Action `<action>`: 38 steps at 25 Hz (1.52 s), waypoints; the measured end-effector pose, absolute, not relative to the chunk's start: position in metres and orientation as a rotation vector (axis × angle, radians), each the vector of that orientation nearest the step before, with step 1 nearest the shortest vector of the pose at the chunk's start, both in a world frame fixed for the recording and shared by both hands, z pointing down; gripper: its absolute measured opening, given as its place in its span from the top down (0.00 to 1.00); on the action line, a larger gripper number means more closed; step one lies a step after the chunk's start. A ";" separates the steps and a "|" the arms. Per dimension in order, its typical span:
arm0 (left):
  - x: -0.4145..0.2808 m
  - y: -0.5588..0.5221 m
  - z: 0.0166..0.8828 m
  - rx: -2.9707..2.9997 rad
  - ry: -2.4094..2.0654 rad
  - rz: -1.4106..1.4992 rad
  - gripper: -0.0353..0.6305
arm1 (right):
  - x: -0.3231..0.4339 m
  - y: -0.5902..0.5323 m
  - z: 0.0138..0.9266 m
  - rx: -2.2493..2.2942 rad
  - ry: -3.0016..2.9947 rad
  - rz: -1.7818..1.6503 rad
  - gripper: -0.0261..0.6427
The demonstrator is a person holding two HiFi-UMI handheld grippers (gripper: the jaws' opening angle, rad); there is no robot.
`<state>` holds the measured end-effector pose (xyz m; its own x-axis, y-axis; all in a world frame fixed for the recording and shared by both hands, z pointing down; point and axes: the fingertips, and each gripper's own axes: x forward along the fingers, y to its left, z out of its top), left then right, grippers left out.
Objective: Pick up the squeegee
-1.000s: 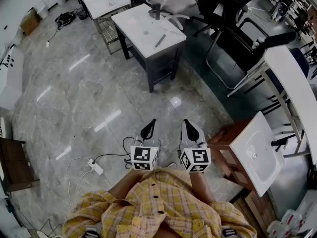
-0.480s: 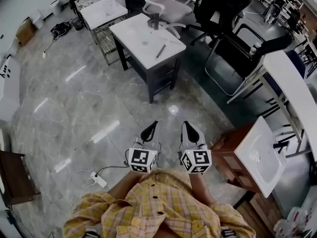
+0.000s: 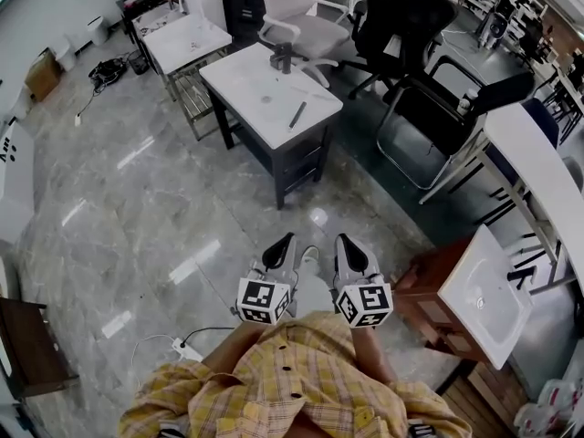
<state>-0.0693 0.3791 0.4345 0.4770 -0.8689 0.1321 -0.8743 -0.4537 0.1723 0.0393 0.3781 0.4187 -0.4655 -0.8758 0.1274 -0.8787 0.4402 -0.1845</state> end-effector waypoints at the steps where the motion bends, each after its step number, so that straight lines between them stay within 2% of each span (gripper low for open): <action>1: -0.073 0.374 0.436 2.503 -1.511 0.041 0.95 | 0.037 0.372 0.421 1.620 -2.650 0.356 0.96; 10: -0.098 0.293 0.443 2.508 -1.543 0.126 0.95 | 0.010 0.280 0.434 1.610 -2.639 0.388 0.96; 19: -0.104 0.162 0.451 2.460 -1.561 0.143 0.95 | 0.002 0.150 0.434 1.572 -2.627 0.394 0.96; 30: -0.082 0.002 0.452 2.468 -1.536 0.167 0.95 | 0.019 -0.004 0.433 1.586 -2.597 0.407 0.96; 38: -0.071 -0.068 0.465 2.439 -1.551 0.222 0.95 | 0.018 -0.073 0.434 1.552 -2.624 0.464 0.96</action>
